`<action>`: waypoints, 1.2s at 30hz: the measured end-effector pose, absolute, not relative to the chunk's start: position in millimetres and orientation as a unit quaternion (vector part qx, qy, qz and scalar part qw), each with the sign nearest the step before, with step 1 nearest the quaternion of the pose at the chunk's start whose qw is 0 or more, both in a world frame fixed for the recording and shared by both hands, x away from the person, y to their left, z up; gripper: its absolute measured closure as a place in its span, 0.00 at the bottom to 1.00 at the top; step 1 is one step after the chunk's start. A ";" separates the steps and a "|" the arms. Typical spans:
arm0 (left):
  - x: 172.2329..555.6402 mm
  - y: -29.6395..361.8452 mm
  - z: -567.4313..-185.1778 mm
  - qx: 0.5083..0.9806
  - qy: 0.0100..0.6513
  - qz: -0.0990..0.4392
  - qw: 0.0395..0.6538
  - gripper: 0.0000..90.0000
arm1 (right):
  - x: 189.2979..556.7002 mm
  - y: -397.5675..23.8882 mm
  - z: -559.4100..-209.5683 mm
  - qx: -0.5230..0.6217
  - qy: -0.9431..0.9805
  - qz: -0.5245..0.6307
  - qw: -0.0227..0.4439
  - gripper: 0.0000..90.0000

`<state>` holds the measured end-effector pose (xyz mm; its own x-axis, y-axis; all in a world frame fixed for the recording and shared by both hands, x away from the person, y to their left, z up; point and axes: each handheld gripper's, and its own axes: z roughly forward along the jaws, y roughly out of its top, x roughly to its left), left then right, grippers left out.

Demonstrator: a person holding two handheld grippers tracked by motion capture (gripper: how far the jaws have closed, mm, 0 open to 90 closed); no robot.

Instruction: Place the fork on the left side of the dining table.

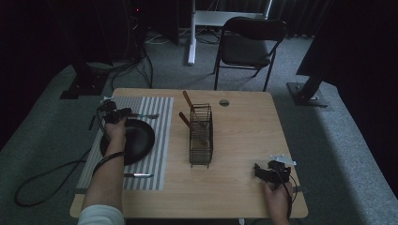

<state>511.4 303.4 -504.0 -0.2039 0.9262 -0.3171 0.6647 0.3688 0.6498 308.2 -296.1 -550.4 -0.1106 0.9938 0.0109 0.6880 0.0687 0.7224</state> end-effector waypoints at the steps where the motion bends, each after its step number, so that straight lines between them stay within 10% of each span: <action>1: 510.0 304.2 -505.0 0.529 0.753 0.186 0.343 0.44 | 308.2 -296.1 -550.4 0.615 0.684 0.296 0.258 0.14; 36: 429.7 281.3 -484.8 0.625 0.659 0.258 0.329 0.33 | 308.3 -296.1 -550.4 0.615 0.684 0.296 0.258 0.14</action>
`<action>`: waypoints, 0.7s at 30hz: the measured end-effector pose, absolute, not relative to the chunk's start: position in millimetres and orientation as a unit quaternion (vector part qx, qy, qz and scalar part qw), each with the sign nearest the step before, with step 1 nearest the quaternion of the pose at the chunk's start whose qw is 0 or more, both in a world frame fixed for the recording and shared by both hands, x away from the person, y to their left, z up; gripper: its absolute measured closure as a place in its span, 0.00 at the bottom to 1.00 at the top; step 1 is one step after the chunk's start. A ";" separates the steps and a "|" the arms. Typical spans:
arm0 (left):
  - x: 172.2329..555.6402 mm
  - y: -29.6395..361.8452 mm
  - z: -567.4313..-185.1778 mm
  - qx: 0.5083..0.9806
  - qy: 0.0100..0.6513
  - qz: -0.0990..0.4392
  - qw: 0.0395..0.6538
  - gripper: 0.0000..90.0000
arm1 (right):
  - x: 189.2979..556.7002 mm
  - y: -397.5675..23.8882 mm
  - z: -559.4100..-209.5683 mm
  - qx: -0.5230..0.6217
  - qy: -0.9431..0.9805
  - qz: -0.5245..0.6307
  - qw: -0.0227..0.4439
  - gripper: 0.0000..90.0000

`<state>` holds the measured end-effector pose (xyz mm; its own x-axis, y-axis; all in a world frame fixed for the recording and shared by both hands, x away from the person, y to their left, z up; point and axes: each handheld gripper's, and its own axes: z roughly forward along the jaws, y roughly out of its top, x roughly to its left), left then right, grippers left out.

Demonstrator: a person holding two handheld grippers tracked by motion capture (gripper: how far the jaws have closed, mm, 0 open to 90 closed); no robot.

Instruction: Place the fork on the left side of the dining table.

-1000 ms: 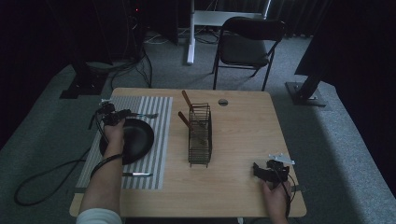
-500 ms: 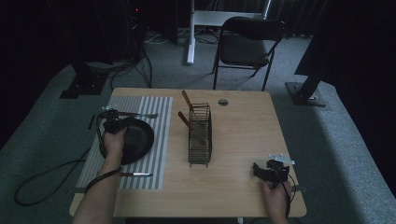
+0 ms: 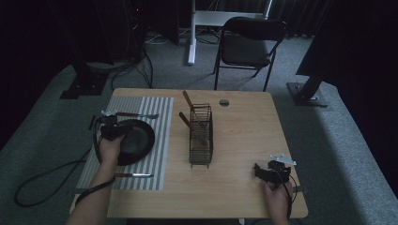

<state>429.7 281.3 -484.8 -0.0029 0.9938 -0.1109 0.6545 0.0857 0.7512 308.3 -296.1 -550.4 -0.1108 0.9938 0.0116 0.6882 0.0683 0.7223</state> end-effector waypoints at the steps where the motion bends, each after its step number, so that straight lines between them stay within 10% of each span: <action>1: 429.7 281.3 -484.8 0.625 0.659 0.258 0.329 0.33 | 308.3 -296.1 -550.4 0.615 0.684 0.296 0.258 0.14; 21: 374.3 288.8 -487.0 0.647 0.620 0.262 0.359 0.33 | 308.3 -296.1 -550.3 0.615 0.684 0.296 0.258 0.14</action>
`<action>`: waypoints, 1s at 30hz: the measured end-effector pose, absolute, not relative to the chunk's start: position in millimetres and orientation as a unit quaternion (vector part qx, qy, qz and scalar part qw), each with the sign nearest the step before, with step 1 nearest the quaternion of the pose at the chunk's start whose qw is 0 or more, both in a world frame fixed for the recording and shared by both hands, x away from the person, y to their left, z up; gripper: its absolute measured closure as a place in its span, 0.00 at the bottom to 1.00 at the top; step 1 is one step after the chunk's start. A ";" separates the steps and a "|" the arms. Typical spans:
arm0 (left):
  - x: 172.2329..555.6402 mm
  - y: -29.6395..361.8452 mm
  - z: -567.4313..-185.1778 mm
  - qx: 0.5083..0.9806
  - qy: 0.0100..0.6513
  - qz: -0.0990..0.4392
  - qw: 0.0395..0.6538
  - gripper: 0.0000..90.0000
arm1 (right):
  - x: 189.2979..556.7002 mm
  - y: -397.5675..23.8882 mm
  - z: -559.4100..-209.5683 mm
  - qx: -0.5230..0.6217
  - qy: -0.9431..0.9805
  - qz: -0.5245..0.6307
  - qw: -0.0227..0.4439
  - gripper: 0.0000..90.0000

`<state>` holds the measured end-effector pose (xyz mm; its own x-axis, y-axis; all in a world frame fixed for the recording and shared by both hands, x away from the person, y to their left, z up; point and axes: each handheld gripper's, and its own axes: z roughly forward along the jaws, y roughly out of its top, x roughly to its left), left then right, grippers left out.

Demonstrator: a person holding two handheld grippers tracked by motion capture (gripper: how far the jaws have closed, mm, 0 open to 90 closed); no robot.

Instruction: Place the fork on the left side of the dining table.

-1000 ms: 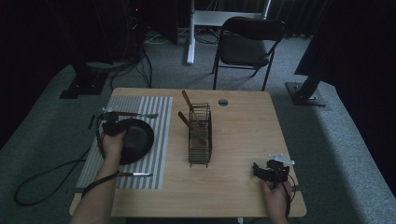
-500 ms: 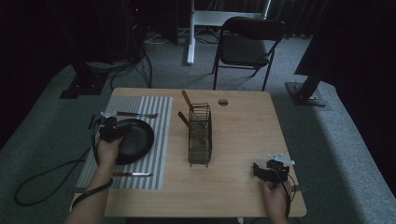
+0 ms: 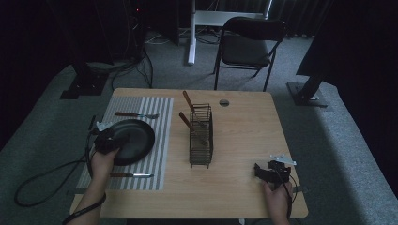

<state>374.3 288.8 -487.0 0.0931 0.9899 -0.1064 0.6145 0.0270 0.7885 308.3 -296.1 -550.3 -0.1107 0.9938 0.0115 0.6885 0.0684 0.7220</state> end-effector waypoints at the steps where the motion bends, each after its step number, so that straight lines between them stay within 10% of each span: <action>1: 372.2 289.3 -487.6 0.649 0.619 0.262 0.357 0.33 | 308.3 -296.1 -550.4 0.615 0.684 0.296 0.258 0.14; 30: 293.5 279.3 -485.8 0.669 0.554 0.290 0.403 0.33 | 308.5 -295.8 -550.3 0.616 0.683 0.297 0.258 0.14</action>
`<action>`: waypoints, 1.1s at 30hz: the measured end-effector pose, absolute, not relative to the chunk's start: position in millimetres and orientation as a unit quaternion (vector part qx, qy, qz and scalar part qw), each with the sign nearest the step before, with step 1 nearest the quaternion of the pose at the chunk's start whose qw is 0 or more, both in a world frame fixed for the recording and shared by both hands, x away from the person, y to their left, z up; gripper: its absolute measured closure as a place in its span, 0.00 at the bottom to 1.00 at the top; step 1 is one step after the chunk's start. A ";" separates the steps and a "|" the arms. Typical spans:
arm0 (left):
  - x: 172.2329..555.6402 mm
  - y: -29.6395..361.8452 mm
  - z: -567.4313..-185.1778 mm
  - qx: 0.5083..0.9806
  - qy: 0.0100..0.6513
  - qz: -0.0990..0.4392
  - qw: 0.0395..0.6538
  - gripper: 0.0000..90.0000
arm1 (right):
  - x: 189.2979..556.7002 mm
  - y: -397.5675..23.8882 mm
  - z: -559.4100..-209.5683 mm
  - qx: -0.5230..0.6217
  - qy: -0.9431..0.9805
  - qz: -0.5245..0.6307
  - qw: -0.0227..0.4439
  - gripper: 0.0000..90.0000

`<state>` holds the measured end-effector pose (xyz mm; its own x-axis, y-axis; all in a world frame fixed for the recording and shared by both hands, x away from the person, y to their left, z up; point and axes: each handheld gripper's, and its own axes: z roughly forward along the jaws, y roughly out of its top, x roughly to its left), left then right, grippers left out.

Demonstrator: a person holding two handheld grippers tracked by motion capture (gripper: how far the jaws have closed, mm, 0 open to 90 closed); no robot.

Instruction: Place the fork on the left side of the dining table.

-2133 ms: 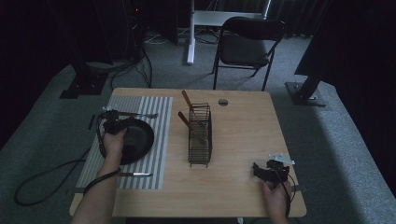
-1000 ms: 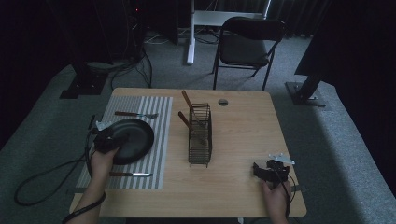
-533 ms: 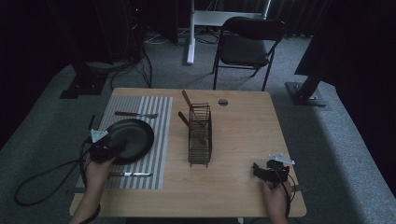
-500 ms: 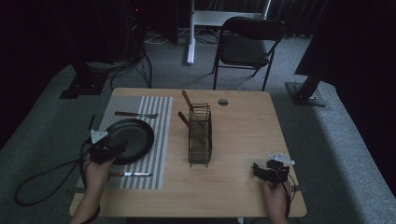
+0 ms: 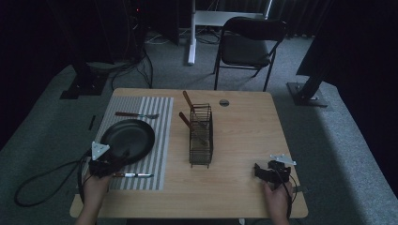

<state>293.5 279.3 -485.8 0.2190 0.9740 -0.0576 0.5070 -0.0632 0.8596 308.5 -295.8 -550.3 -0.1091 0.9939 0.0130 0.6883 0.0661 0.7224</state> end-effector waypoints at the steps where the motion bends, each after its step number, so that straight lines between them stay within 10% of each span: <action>1: 289.8 279.5 -487.1 0.668 0.553 0.292 0.403 0.33 | 308.5 -295.8 -550.3 0.616 0.683 0.296 0.258 0.14; 15: 249.4 279.7 -497.9 0.647 0.566 0.306 0.408 0.30 | 308.7 -295.8 -550.3 0.615 0.683 0.296 0.258 0.14; 23: 239.4 279.2 -506.6 0.649 0.572 0.306 0.397 0.19 | 308.7 -295.8 -550.2 0.615 0.684 0.296 0.258 0.14; 26: 237.0 279.5 -509.5 0.661 0.571 0.289 0.392 0.00 | 308.7 -295.9 -550.2 0.615 0.684 0.296 0.258 0.14; 33: 231.5 279.9 -517.2 0.651 0.599 0.327 0.332 0.00 | 308.7 -295.8 -550.2 0.616 0.683 0.296 0.258 0.14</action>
